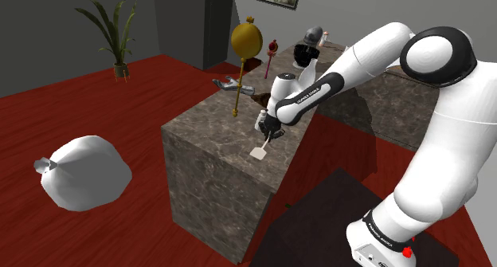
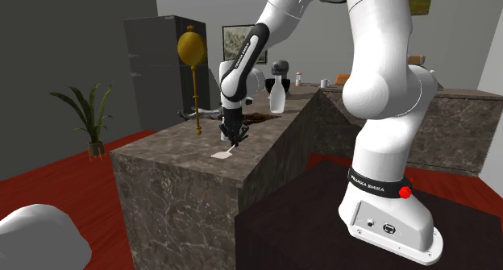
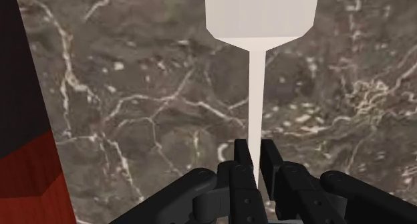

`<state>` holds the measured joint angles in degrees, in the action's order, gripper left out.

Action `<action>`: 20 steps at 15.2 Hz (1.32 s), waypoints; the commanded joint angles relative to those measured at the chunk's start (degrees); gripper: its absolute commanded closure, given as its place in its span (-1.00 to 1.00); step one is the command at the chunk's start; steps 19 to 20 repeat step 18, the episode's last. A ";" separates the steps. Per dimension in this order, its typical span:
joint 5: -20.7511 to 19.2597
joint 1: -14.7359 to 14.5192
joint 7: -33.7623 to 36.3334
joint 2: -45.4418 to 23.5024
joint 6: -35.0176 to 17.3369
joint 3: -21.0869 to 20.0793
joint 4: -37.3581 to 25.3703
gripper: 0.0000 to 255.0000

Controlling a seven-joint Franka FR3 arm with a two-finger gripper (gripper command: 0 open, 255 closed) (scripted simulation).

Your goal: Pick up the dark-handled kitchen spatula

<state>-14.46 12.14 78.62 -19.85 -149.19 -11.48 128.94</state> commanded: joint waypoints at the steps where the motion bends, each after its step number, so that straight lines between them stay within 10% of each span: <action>1: 0.02 0.01 -0.01 0.08 -0.01 -0.01 0.08 1.00; 20: 5.36 1.56 -4.25 9.71 9.93 -2.39 -0.65 1.00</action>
